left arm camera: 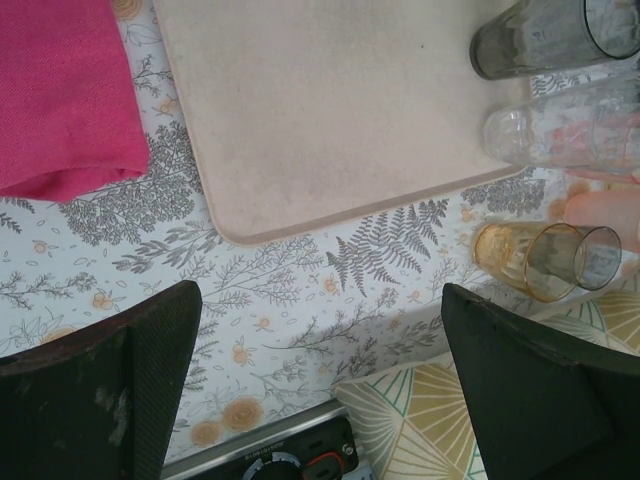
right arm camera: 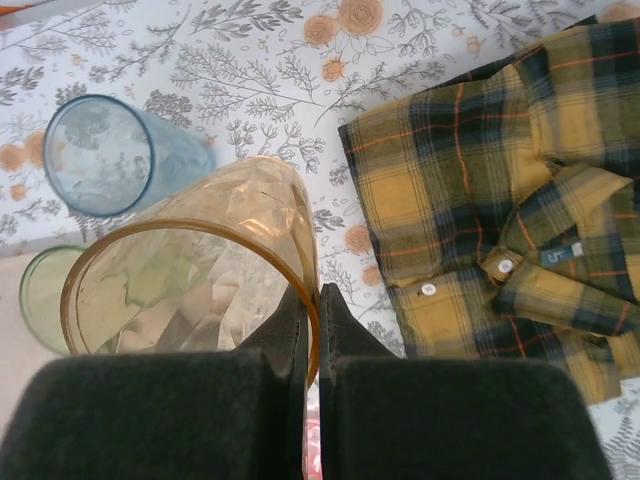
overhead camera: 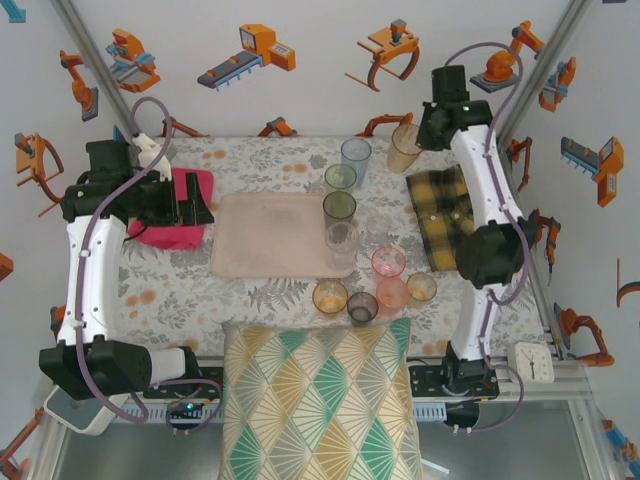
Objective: Place the glasses into the tray
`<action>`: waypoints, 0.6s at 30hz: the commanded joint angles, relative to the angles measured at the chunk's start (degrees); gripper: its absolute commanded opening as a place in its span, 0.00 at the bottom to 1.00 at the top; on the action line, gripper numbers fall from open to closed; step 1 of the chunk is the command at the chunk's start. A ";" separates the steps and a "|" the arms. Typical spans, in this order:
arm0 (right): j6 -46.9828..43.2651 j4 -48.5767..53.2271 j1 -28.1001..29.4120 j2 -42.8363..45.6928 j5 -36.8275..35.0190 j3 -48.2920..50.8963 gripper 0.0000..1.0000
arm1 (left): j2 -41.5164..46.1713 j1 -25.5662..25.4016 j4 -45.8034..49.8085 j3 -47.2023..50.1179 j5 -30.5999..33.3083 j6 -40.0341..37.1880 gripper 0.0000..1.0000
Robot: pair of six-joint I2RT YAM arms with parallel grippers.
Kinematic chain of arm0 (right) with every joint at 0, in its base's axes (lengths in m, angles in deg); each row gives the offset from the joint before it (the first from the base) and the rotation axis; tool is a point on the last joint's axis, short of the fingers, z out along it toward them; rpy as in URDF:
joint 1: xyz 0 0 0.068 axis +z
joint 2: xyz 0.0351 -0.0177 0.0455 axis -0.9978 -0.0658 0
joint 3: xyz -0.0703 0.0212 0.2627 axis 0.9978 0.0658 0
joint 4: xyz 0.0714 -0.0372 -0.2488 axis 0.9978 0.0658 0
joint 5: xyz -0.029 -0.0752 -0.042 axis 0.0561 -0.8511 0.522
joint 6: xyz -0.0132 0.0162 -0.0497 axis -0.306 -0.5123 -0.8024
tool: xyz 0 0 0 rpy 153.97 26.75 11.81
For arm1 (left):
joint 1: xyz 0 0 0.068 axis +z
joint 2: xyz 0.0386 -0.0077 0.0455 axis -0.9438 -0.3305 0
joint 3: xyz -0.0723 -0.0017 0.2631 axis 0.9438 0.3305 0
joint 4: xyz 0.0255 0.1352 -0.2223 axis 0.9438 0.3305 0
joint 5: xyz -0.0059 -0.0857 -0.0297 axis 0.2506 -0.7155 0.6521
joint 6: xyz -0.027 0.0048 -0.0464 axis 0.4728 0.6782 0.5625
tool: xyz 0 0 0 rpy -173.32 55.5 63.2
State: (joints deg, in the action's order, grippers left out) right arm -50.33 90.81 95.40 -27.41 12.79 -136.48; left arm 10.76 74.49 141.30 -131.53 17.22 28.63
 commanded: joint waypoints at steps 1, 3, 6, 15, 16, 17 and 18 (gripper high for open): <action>-1.59 1.51 0.14 5.40 -0.70 2.89 0.00 | -0.71 -0.01 -0.52 -2.06 0.45 0.95 0.97; -2.32 2.33 0.90 7.62 -1.53 4.07 0.00 | -0.91 -0.01 -0.48 -2.28 0.59 0.96 0.97; -3.65 5.13 2.81 9.58 -2.71 3.31 0.00 | -1.09 -0.01 -0.54 -2.46 0.69 0.99 0.97; -3.97 10.73 14.41 14.08 -5.78 -0.24 0.00 | -1.20 0.01 -0.67 -2.46 1.24 1.17 0.97; -3.66 11.06 16.00 14.24 -5.88 -0.56 0.00 | -1.22 0.00 -0.69 -2.46 1.25 1.23 0.97; -3.23 11.24 17.51 14.60 -6.05 -0.77 0.00 | -1.30 0.00 -0.80 -2.46 1.33 1.30 0.97; -2.84 11.33 18.86 14.71 -6.26 -0.88 0.00 | -1.37 -0.01 -0.79 -2.46 1.41 1.41 0.97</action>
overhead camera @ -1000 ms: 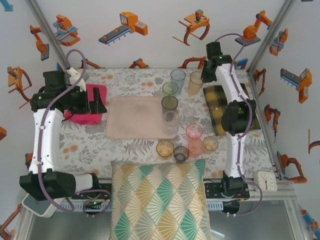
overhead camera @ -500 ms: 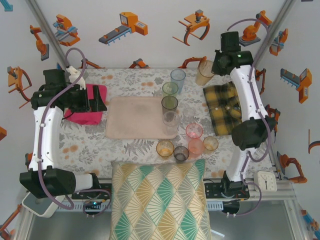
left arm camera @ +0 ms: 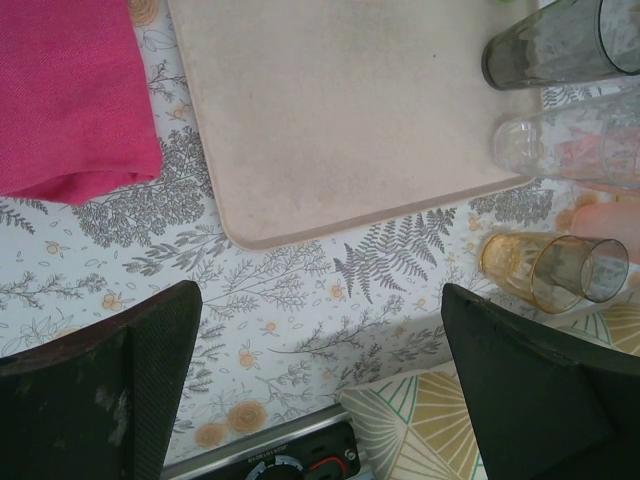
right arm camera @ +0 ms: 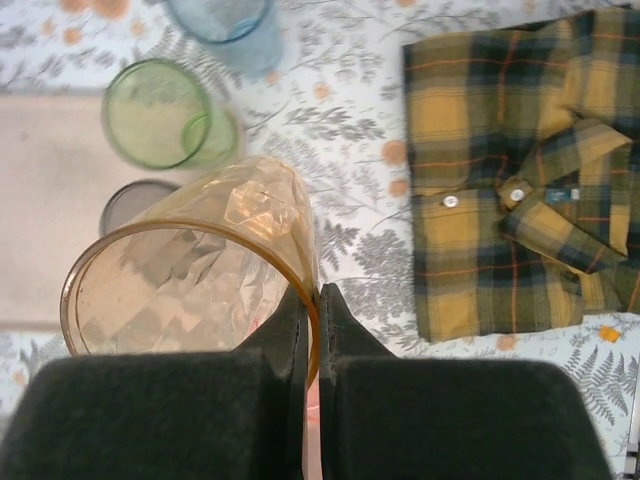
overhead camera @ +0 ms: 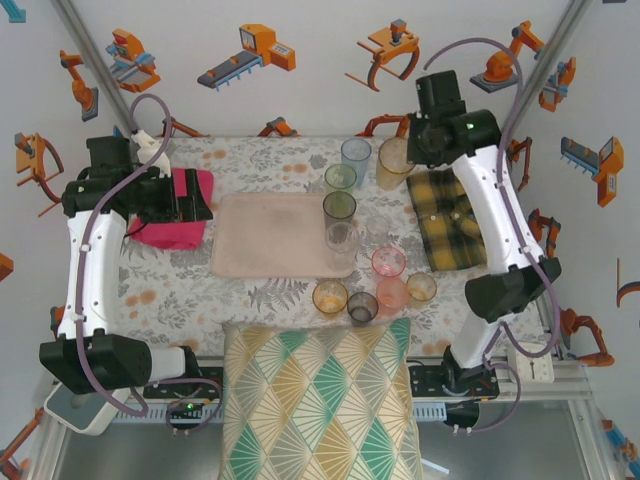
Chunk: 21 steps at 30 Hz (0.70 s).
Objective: Place the glasses into the tray
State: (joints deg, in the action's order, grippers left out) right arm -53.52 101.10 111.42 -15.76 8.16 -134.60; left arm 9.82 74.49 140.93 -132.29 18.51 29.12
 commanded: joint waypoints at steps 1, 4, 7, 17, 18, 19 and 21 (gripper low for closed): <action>0.59 1.12 4.49 3.24 -1.99 -2.92 0.00 | -0.45 0.03 -0.43 -1.73 0.13 0.92 0.97; 1.10 1.59 9.16 3.09 -2.96 -3.93 0.00 | -0.57 -0.01 -0.41 -1.87 0.04 1.16 0.97; 1.72 1.92 13.36 2.40 -3.28 -4.71 0.00 | -0.53 0.02 -0.45 -1.88 0.04 1.31 0.97; 3.44 -1.12 23.78 -0.11 -4.33 -1.29 0.00 | 0.24 0.24 -0.44 -1.58 0.24 1.50 0.97; 3.74 -1.98 24.37 -0.41 -4.17 -0.29 0.00 | 0.44 0.53 -0.44 -1.52 -0.08 1.72 0.97; 4.09 -2.87 24.88 -0.55 -3.90 0.94 0.00 | 0.60 1.01 -0.44 -1.52 -0.37 2.03 0.97; 4.83 -4.80 25.68 -0.70 -3.60 3.48 0.00 | 0.92 2.10 -0.50 -1.37 -0.66 2.26 0.97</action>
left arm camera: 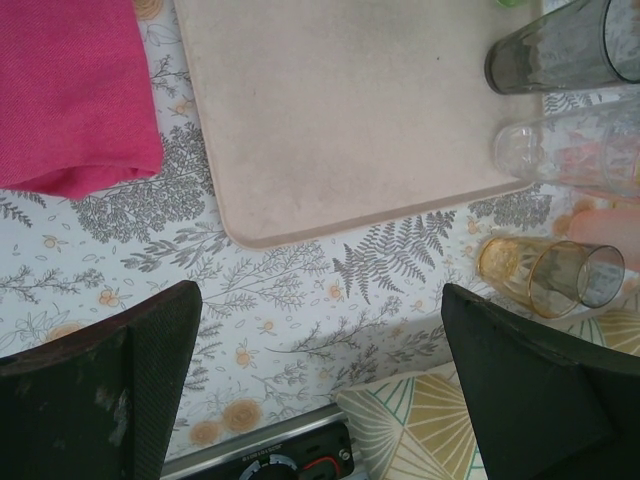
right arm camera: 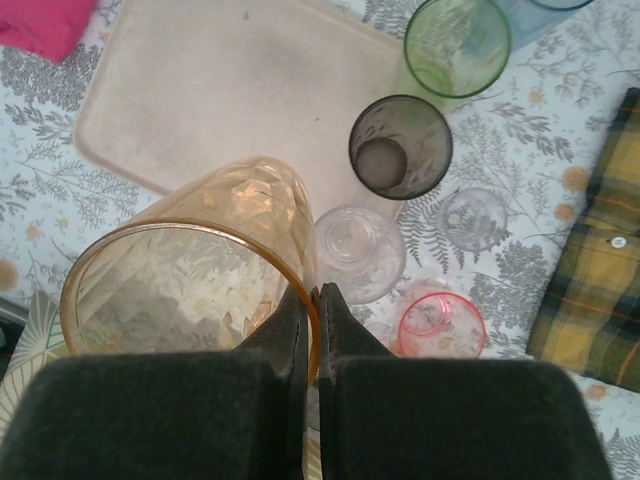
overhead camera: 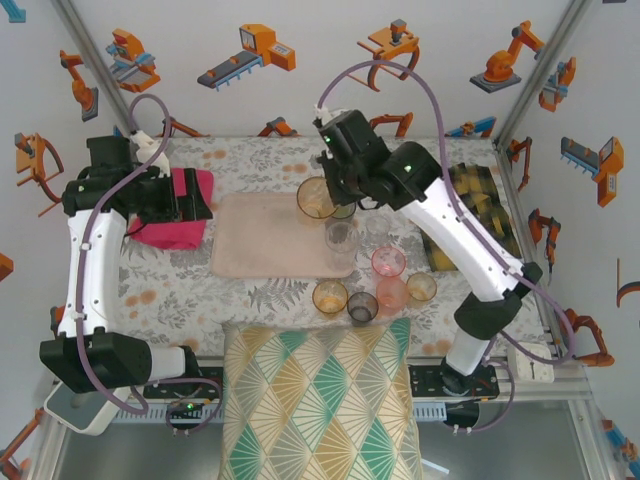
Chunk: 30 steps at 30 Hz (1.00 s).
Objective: Place the glasses into the tray
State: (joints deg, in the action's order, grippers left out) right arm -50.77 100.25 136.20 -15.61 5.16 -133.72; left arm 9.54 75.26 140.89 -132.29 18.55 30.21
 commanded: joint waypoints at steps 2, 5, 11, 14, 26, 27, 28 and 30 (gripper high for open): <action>2.63 -5.90 1.56 -0.98 -0.05 5.14 0.00 | 1.76 2.30 -0.80 -0.92 -0.71 1.48 0.97; 3.64 -8.23 2.07 -1.33 0.68 8.45 0.00 | 2.59 2.94 -1.35 0.21 -0.71 1.75 0.97; 4.50 -10.49 2.80 -1.99 0.24 13.23 0.00 | 3.33 3.01 -1.83 1.51 -0.53 1.66 0.97; 4.55 -10.71 3.02 -2.62 -0.30 14.60 0.00 | 3.24 3.02 -1.91 1.56 -0.63 1.73 0.97; 5.43 -12.58 3.64 -6.28 -1.67 18.28 0.00 | 3.22 3.01 -2.21 2.00 -0.67 1.71 0.97; 5.47 -12.97 3.68 -6.50 -1.82 18.54 0.00 | 3.28 3.01 -2.24 2.10 -0.58 1.67 0.97; 5.46 -13.18 3.67 -6.85 -2.08 18.68 0.00 | 3.19 3.00 -2.24 2.25 -0.55 1.66 0.97; 5.32 -13.20 3.70 -7.67 -2.59 18.64 0.00 | 3.26 3.00 -2.36 2.40 -0.62 1.71 0.97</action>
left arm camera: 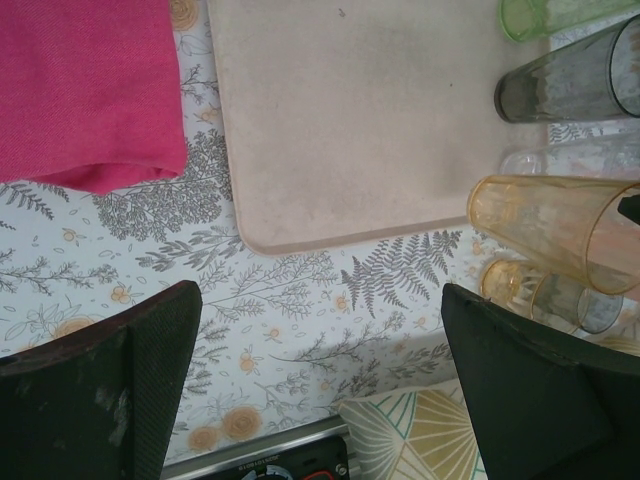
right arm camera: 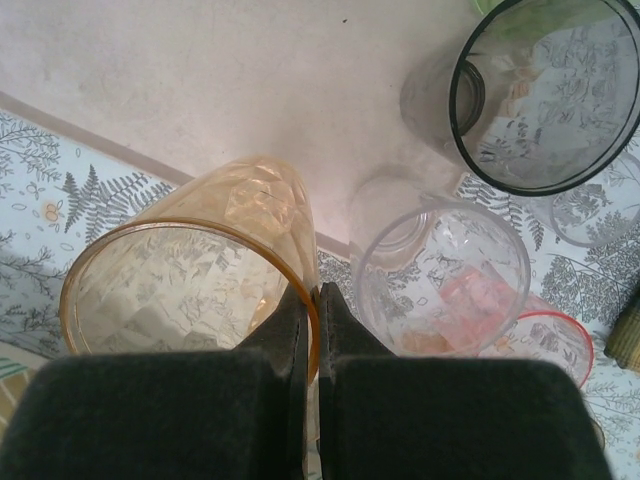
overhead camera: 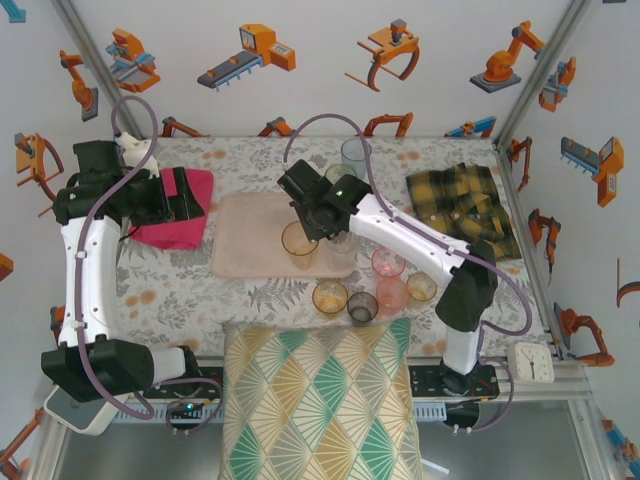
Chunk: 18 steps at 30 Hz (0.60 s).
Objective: Place the glasses into the tray
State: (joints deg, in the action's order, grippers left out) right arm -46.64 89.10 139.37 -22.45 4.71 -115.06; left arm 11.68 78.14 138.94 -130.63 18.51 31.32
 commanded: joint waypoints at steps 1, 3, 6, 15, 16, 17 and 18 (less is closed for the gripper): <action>1.14 -2.07 0.52 -1.18 -2.11 -0.06 0.00 | 1.07 0.13 -0.41 0.85 -0.71 0.63 0.97; 1.12 -2.10 0.51 -1.93 -2.19 0.11 0.00 | 1.06 0.13 -0.52 0.95 -0.75 0.55 0.97; 1.30 -2.11 0.55 -2.74 -2.74 0.33 0.00 | 1.03 0.13 -0.50 1.02 -0.67 0.55 0.97; 2.02 -2.65 0.48 -4.15 -3.12 1.68 0.00 | 1.02 0.24 -0.57 1.15 -0.75 0.60 0.97; 2.13 -2.82 0.44 -4.24 -3.05 1.91 0.00 | 1.04 0.21 -0.62 1.21 -0.75 0.57 0.97; 2.39 -2.95 0.47 -4.21 -3.02 2.12 0.00 | 1.01 0.21 -0.66 1.18 -0.75 0.56 0.97; 2.50 -3.17 0.55 -4.19 -2.93 2.43 0.00 | 1.02 0.25 -0.58 1.21 -0.75 0.55 0.97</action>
State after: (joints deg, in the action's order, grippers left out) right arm -45.74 87.33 139.37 -25.94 3.18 -113.16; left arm 11.68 78.21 138.77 -130.02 18.51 31.32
